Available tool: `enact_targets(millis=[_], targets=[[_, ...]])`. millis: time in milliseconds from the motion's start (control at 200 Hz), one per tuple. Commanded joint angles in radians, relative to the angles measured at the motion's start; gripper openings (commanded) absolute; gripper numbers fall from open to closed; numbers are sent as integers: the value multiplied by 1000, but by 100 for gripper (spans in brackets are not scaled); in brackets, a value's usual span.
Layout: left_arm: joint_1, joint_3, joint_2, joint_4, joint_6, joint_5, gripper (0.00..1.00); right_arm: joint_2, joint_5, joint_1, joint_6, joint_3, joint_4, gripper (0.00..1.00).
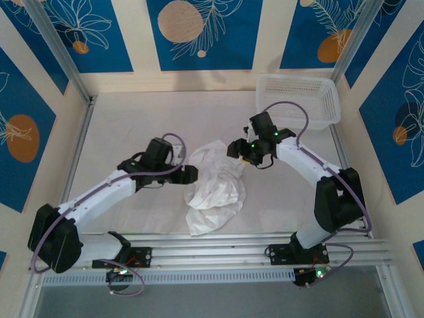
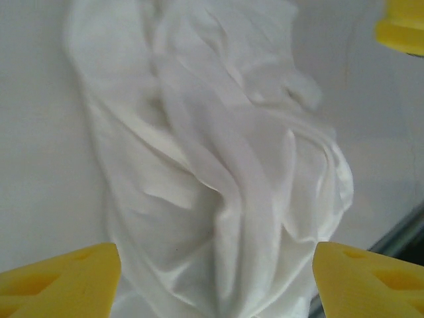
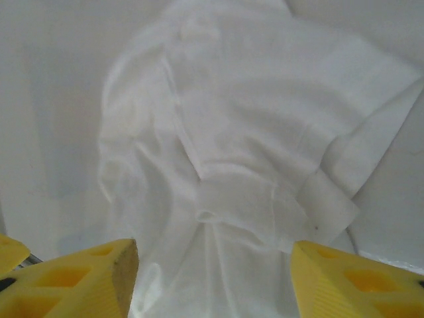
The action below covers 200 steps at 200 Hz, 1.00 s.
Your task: Fold the inside-out t-shirt
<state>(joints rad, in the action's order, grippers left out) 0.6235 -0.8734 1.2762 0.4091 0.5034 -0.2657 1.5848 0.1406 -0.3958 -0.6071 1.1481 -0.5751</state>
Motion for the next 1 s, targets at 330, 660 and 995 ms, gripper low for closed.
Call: enact_targets(millis=[330,660,995], targets=[[87,90,113,-87,41,-113,13,252,7,-38,37,88,86,14],[-36,-143,-114,216,-74,38,0,-90,-76,-15,40,104,74,0],[-114,-642,-217,486,-311,432,0,-431,-249,11,193,262,69,0]])
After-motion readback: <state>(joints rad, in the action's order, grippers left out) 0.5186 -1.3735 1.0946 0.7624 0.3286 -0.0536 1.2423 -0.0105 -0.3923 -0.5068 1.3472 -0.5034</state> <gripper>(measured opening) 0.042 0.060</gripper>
